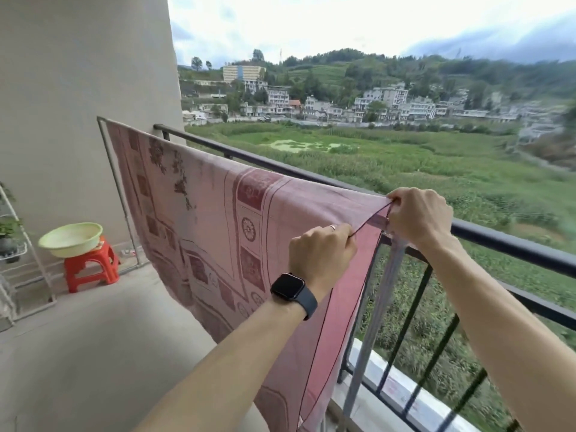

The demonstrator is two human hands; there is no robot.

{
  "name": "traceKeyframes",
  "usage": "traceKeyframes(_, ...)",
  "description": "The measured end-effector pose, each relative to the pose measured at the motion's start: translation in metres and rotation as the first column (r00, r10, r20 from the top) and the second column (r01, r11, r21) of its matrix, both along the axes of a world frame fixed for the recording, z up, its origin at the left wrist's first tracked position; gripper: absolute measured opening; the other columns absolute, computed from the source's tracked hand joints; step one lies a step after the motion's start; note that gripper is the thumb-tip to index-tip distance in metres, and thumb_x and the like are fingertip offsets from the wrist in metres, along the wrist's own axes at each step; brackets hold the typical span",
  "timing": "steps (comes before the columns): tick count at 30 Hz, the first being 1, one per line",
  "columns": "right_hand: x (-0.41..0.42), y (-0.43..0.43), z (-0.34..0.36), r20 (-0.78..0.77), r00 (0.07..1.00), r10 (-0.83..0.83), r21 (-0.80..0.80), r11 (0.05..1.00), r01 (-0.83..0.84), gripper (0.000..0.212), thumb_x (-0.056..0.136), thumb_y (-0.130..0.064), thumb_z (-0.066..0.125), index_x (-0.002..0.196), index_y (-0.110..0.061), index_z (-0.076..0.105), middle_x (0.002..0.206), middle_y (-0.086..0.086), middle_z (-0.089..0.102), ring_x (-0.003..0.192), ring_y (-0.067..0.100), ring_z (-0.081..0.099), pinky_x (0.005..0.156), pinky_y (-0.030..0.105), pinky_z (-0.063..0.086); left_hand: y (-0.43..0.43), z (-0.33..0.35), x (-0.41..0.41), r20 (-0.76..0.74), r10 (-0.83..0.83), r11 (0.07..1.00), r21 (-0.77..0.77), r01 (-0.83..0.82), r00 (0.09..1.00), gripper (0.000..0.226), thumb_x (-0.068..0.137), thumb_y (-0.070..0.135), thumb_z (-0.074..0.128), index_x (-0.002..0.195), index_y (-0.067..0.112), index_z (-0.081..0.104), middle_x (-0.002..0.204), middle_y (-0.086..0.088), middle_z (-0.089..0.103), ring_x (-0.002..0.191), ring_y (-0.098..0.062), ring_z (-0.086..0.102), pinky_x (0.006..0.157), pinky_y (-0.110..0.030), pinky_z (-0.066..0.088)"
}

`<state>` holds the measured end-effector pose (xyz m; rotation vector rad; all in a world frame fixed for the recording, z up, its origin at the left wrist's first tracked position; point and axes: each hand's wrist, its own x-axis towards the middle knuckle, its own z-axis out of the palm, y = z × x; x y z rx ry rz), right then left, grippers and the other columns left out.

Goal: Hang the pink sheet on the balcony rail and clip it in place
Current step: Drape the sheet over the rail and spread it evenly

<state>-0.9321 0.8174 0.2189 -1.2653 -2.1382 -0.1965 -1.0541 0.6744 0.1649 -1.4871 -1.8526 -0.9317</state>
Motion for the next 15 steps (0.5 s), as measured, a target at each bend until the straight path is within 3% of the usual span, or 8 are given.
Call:
traceKeyframes(4,-0.016,0.002,-0.007,-0.034,0.999,-0.007,-0.108,0.994,0.004,0.029,0.089,-0.019,0.057,0.109,-0.028,0.076,0.097,0.013,0.076,0.087,0.036,0.068,0.074,0.04,0.057,0.015,0.001,-0.02,0.006,-0.053,0.998,-0.035,0.054,0.999,0.014,0.085,0.03,0.066,0.073,0.022,0.07,0.057,0.004,0.064,0.052,-0.019,0.062,0.043,-0.024,0.046)
traceKeyframes(8,-0.027,0.016,-0.023,-0.135,0.991,0.012,-0.193,0.981,-0.038,0.032,0.089,-0.019,0.053,0.11,-0.029,0.075,0.101,0.008,0.076,0.09,0.035,0.068,0.073,0.037,0.055,0.029,-0.021,-0.027,0.033,-0.055,0.987,-0.149,0.059,0.998,0.015,0.084,0.03,0.066,0.072,0.021,0.065,0.055,0.003,0.062,0.049,-0.023,0.061,0.043,-0.025,0.043)
traceKeyframes(15,-0.063,0.029,-0.027,-0.332,0.942,0.046,-0.107,0.991,-0.086,0.032,0.087,-0.018,0.058,0.114,-0.027,0.074,0.101,0.006,0.077,0.09,0.032,0.069,0.075,0.036,0.056,0.041,-0.026,-0.061,-0.022,-0.041,0.995,-0.09,0.039,0.999,0.013,0.078,0.029,0.07,0.07,0.023,0.063,0.049,0.007,0.056,0.041,-0.015,0.056,0.034,-0.021,0.042)
